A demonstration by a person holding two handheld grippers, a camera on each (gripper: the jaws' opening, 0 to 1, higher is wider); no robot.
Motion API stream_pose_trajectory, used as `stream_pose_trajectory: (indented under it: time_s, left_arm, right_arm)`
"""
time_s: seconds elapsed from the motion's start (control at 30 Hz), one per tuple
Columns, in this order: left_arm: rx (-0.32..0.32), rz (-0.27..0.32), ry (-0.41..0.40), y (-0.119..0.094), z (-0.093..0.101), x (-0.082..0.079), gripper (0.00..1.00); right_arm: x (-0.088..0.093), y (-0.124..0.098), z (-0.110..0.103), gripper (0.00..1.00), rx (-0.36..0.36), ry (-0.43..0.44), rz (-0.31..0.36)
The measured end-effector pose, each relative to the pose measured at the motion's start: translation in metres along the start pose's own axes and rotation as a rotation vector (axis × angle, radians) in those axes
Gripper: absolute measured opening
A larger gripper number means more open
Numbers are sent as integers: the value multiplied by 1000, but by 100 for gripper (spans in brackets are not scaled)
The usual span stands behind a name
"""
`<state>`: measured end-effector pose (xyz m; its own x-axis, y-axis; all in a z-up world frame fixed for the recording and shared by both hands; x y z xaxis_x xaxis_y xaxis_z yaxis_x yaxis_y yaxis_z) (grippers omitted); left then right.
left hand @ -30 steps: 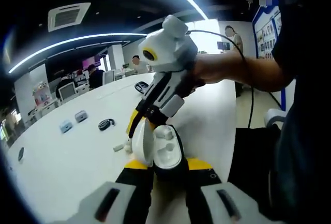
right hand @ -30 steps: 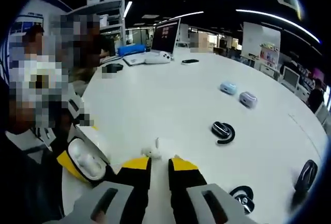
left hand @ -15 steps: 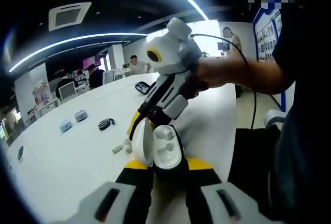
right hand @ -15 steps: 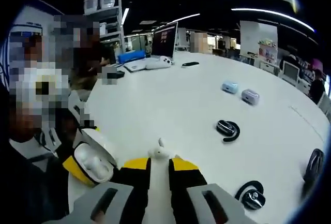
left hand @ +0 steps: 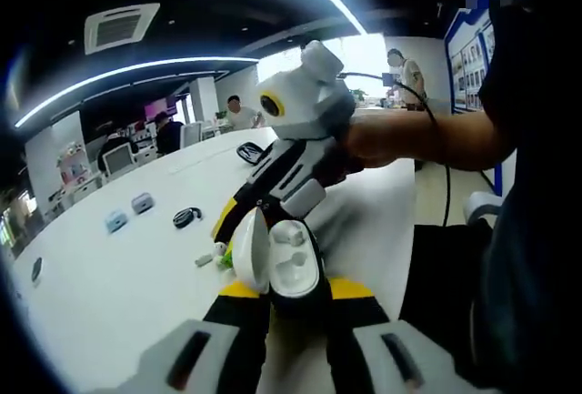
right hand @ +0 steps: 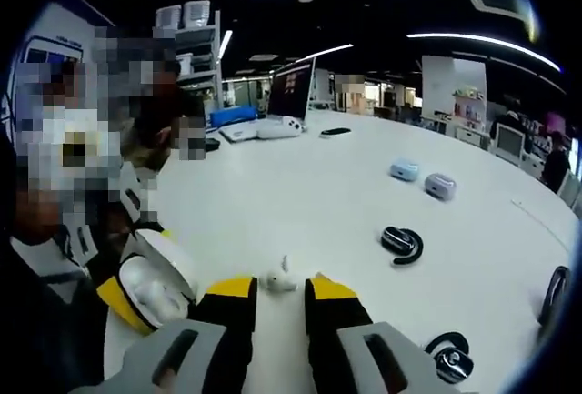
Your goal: Pick up the earbuds from the table and place the earbuds into the earbud case
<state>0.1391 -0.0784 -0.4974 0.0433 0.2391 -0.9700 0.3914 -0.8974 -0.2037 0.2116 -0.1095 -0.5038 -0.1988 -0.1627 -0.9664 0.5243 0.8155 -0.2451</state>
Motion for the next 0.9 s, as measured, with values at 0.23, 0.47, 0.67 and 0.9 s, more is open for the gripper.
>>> stream_pose_trajectory:
  time_s: [0.23, 0.47, 0.67, 0.9]
  left_arm:
    - [-3, -2, 0, 0, 0, 0, 25]
    - [-6, 1, 9, 0, -1, 0, 25]
    - [-8, 4, 6, -1, -1, 0, 25]
    - [-10, 7, 3, -2, 0, 0, 25]
  right_arm:
    - [-1, 6, -1, 20, -29, -38, 9]
    - [-1, 6, -3, 16, -41, -93, 13]
    - [-1, 5, -4, 15, -42, -115, 18]
    - [-2, -1, -1, 15, -37, -146, 9]
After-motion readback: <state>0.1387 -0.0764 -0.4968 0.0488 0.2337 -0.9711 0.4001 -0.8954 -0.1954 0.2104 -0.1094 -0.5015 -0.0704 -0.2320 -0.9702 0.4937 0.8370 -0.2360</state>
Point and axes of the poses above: the point that each gripper's makers call its tool centre point, and the gripper's own axes: y roughly forward along the fingers, z roughly to its right, x roughly out of its underside, the point moved 2 cm from there along -y, roughly backward along the fingers, and after that the axes turned 12 degrees about z, right-handed, at the moved point
